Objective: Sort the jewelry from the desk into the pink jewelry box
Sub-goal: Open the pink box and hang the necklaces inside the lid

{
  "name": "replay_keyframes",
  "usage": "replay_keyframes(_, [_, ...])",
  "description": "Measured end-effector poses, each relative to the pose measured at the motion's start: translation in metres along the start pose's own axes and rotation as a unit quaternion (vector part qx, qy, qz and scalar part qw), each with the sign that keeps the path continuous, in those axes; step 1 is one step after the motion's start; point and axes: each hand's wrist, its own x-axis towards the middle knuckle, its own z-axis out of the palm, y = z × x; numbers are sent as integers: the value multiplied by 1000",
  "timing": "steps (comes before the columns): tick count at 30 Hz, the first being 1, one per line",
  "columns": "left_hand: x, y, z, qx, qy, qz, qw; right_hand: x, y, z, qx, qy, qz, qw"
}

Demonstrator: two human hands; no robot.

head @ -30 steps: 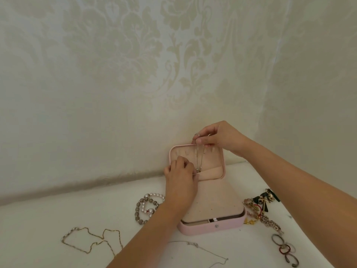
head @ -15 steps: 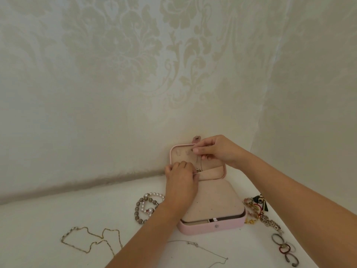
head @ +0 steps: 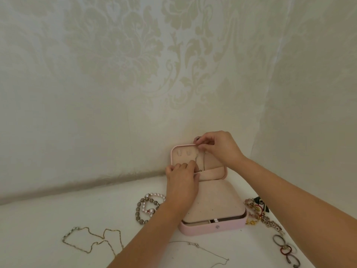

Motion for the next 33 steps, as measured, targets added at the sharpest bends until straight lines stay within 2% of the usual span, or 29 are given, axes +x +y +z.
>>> replay_keyframes(4, [0,2,-2,-5,0,4,1000,-2,3,11,-63,28,-68,995])
replay_keyframes(11, [0,1,0,26,15,13,999,-3,7,22,-187,111,-193,957])
replay_keyframes(19, [-1,0,2,28,22,21,999,-2,15,21,-230,154,-204,939])
replay_keyframes(24, [-1,2,-1,24,12,13,1000,-3,23,24,-259,143,-226,928])
replay_keyframes(27, [-1,3,-2,22,1,8,1000,-8,27,29,-220,136,-174,950])
replay_keyframes(30, [-1,4,-3,11,-4,5,1000,-12,24,31,-115,130,-54,983])
replay_keyframes(33, [-1,6,-6,14,-14,-2,1000,-13,22,33,-50,135,25,989])
